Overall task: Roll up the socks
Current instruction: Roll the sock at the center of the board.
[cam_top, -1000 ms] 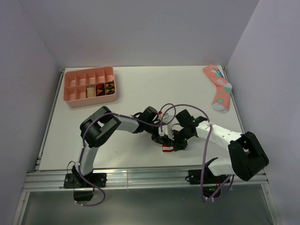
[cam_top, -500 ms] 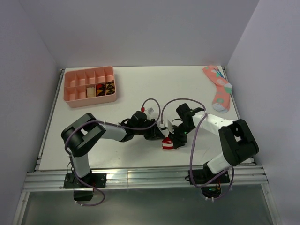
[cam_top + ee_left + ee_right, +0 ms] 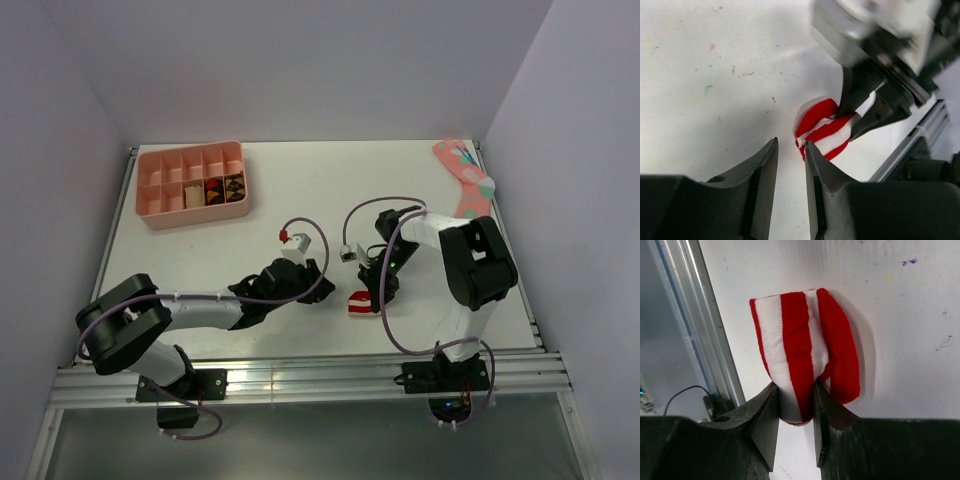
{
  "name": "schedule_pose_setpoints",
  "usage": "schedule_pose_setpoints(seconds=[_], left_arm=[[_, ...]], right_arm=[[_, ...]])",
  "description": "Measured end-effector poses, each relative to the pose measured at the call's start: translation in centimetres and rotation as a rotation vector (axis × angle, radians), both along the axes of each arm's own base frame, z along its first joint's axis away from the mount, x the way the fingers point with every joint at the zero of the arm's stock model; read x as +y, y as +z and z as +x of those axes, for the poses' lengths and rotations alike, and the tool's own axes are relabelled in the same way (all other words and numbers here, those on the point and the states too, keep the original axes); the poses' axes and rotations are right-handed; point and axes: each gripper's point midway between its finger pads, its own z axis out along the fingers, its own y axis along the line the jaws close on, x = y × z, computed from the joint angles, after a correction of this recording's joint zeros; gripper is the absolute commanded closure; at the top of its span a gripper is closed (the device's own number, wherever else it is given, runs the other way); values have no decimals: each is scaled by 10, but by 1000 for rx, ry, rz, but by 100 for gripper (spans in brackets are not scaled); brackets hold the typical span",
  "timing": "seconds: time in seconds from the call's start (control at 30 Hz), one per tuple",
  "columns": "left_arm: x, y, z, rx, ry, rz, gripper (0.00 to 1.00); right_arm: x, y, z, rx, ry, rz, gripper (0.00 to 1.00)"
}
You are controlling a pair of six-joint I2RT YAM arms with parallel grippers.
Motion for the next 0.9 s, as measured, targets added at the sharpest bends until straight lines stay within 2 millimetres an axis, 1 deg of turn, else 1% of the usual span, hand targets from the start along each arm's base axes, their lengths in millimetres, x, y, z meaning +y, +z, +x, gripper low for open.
schedule_pose_setpoints(seconds=[0.23, 0.43, 0.53, 0.6, 0.67, 0.9], left_arm=[[-15, 0, -29, -233, -153, 180, 65], [-22, 9, -26, -401, -237, 311, 63], [-33, 12, -28, -460, -292, 350, 61], [-42, 12, -31, -490, -333, 374, 58], [-50, 7, -33, -508, -378, 393, 57], [-66, -18, -39, -522, -524, 468, 56]], right_arm=[[0, -1, 2, 113, -53, -63, 73], [0, -1, 3, 210, -87, -120, 72], [0, -1, 3, 242, -99, -142, 72], [0, -1, 3, 260, -105, -152, 72], [0, -1, 3, 274, -108, -161, 72], [0, 0, 4, 299, -117, -182, 71]])
